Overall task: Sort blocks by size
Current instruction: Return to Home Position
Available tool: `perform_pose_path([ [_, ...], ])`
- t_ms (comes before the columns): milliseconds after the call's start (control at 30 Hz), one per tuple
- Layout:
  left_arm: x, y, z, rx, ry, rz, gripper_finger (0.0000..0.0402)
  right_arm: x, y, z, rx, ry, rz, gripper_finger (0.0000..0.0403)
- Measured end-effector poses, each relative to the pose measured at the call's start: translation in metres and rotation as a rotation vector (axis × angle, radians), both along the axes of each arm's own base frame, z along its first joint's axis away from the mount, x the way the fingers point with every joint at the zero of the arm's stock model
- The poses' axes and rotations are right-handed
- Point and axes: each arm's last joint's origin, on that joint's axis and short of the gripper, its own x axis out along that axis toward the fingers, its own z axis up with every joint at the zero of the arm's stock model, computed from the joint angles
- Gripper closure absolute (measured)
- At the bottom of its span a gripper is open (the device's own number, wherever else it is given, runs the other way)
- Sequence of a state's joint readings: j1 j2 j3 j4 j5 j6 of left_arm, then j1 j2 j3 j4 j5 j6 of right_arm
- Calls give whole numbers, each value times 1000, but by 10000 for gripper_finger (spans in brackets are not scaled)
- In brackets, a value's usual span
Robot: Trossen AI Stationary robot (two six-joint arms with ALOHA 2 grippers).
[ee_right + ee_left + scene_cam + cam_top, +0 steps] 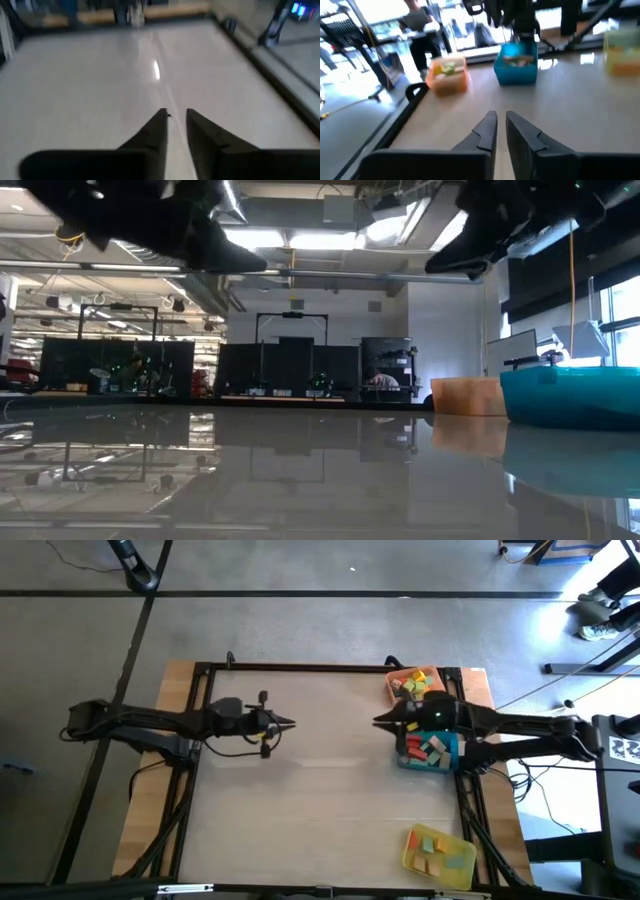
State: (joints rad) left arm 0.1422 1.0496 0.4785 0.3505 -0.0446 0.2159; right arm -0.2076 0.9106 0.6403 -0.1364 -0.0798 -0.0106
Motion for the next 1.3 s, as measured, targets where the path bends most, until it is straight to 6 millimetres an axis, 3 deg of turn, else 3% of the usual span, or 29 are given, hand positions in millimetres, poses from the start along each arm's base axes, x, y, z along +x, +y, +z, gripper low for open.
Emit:
perform_pose_path([
  [233, -24, 0, -17, -20, -123, 25, 391, -33, -6, -15, -61, -240, -20, 399],
  [400, -33, -2, -24, -75, -127, 40, 390, -50, -4, -26, -92, -253, -126, 383],
  [467, -32, -3, -21, -123, -157, 44, 387, -52, -4, -27, -11, -262, -157, 377],
  [700, -35, -10, -29, -125, -130, -26, 383, -64, 3, -37, 56, -140, -52, 374],
  [933, -61, -17, -45, -166, -168, -40, 383, -85, 8, -37, 21, -114, -99, 375],
  [1100, -84, -19, -58, -176, -242, -45, 383, -99, 14, -27, 11, -224, -34, 375],
  [1300, -99, -20, -55, -157, -304, -49, 382, -115, 18, -24, -4, -309, -86, 375],
])
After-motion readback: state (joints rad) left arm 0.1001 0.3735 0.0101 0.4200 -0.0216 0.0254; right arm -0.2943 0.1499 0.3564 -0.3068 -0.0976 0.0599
